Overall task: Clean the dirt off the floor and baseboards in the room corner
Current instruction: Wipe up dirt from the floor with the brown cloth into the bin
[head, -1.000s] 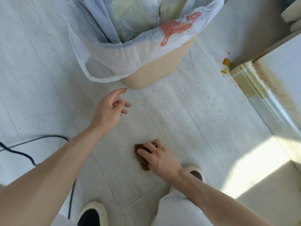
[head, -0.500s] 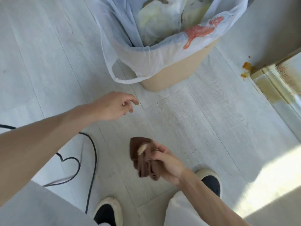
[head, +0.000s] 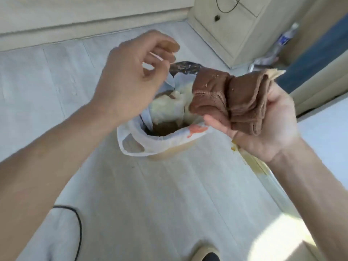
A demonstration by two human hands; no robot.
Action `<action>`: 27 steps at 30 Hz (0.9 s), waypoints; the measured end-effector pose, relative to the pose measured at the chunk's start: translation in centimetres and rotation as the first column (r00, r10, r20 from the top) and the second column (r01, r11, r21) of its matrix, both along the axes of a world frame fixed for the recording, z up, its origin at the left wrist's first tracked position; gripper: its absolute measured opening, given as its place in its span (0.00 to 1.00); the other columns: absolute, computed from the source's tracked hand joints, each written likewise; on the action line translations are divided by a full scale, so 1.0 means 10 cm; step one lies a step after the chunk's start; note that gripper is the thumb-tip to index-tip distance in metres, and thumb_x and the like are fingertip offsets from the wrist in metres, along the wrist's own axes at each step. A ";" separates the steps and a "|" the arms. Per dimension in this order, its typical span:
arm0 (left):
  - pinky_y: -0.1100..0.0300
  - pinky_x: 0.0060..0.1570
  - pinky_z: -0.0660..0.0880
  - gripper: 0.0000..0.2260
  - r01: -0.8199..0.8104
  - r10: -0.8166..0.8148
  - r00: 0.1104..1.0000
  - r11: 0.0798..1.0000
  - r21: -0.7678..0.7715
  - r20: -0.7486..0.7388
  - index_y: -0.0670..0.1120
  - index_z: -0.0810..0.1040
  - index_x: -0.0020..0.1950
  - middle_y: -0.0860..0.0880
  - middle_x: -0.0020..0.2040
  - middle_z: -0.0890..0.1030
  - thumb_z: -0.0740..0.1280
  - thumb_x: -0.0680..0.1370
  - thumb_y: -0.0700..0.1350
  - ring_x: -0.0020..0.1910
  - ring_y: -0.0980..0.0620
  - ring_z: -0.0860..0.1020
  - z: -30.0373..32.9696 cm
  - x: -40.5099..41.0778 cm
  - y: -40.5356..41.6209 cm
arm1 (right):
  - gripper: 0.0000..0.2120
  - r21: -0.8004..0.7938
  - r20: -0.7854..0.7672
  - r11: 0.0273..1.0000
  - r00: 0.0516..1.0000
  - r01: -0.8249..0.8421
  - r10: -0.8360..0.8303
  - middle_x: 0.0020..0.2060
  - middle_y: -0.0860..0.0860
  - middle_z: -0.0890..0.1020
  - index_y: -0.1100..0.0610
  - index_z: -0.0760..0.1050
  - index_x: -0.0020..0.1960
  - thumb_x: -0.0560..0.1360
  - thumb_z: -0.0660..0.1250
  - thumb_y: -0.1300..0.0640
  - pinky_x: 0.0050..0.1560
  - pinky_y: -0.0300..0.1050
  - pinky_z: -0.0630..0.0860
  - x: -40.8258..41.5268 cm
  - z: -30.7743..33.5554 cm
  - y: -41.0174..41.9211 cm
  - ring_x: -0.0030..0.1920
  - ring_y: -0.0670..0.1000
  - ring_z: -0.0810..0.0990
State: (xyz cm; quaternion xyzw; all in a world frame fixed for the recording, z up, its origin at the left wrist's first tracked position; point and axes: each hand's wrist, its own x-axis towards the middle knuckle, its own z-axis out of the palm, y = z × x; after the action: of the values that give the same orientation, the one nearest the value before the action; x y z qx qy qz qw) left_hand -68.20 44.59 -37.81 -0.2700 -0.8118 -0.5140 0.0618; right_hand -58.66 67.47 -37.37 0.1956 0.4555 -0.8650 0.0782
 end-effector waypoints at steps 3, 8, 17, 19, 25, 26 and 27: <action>0.63 0.63 0.73 0.15 -0.005 -0.003 0.990 0.998 -0.058 -0.138 0.51 0.80 0.68 0.55 0.65 0.79 0.64 0.82 0.42 0.62 0.57 0.77 -0.12 0.01 0.07 | 0.38 0.075 -0.006 0.993 0.996 -0.093 0.094 0.65 0.61 0.81 0.62 0.78 0.69 0.77 0.55 0.33 0.64 0.60 0.78 -0.25 0.19 -0.10 0.63 0.63 0.82; 0.54 0.73 0.66 0.20 0.103 -0.170 0.950 0.963 -0.250 -0.263 0.46 0.77 0.73 0.50 0.73 0.75 0.62 0.82 0.40 0.71 0.47 0.71 -0.40 0.06 0.20 | 0.42 0.248 0.016 0.954 0.986 -0.167 0.168 0.68 0.59 0.79 0.59 0.75 0.73 0.72 0.63 0.29 0.66 0.57 0.78 -0.49 0.25 -0.33 0.61 0.56 0.81; 0.50 0.57 0.76 0.17 -0.030 -0.016 0.975 0.979 -0.203 -0.222 0.50 0.85 0.59 0.57 0.57 0.84 0.60 0.78 0.40 0.55 0.52 0.79 -0.37 -0.01 -0.03 | 0.19 0.401 0.112 0.913 0.993 -0.081 0.039 0.55 0.59 0.85 0.60 0.79 0.60 0.77 0.56 0.55 0.63 0.65 0.78 -0.66 0.15 -0.51 0.54 0.60 0.85; 0.52 0.62 0.75 0.19 -0.134 0.108 0.974 0.984 -0.120 -0.199 0.49 0.81 0.66 0.56 0.62 0.82 0.59 0.78 0.38 0.59 0.52 0.78 -0.30 -0.03 -0.01 | 0.22 0.425 0.116 0.903 0.993 -0.060 0.012 0.57 0.60 0.85 0.60 0.79 0.61 0.78 0.52 0.53 0.65 0.70 0.75 -0.65 0.15 -0.48 0.56 0.63 0.85; 0.55 0.52 0.73 0.16 0.123 -0.068 0.989 0.861 -0.494 0.128 0.47 0.72 0.71 0.49 0.63 0.79 0.56 0.84 0.42 0.66 0.45 0.76 -0.48 0.03 0.04 | 0.24 0.370 0.100 0.928 0.992 0.038 -0.080 0.59 0.68 0.81 0.67 0.75 0.66 0.79 0.52 0.56 0.63 0.78 0.71 -0.67 0.29 -0.60 0.45 0.65 0.86; 0.53 0.44 0.71 0.11 0.041 0.062 0.983 0.843 -0.537 0.174 0.46 0.74 0.63 0.48 0.53 0.80 0.56 0.84 0.41 0.58 0.42 0.79 -0.49 -0.02 -0.01 | 0.22 0.367 0.096 0.928 0.990 0.063 -0.105 0.58 0.68 0.82 0.66 0.75 0.64 0.79 0.52 0.56 0.64 0.78 0.70 -0.68 0.30 -0.61 0.40 0.63 0.86; 0.52 0.44 0.72 0.11 -0.059 0.146 0.979 0.865 -0.498 0.139 0.45 0.74 0.62 0.47 0.52 0.81 0.56 0.84 0.40 0.57 0.41 0.79 -0.46 -0.05 -0.04 | 0.21 0.380 0.094 0.922 0.988 0.075 -0.119 0.57 0.67 0.82 0.66 0.75 0.62 0.79 0.52 0.56 0.64 0.78 0.70 -0.69 0.30 -0.60 0.40 0.64 0.86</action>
State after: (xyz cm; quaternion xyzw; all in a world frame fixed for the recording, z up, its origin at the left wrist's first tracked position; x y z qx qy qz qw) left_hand -68.71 44.21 -42.38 -0.1878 -0.9312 -0.3081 -0.0516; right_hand -65.53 61.46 -34.39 0.2787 0.5970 -0.7519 0.0227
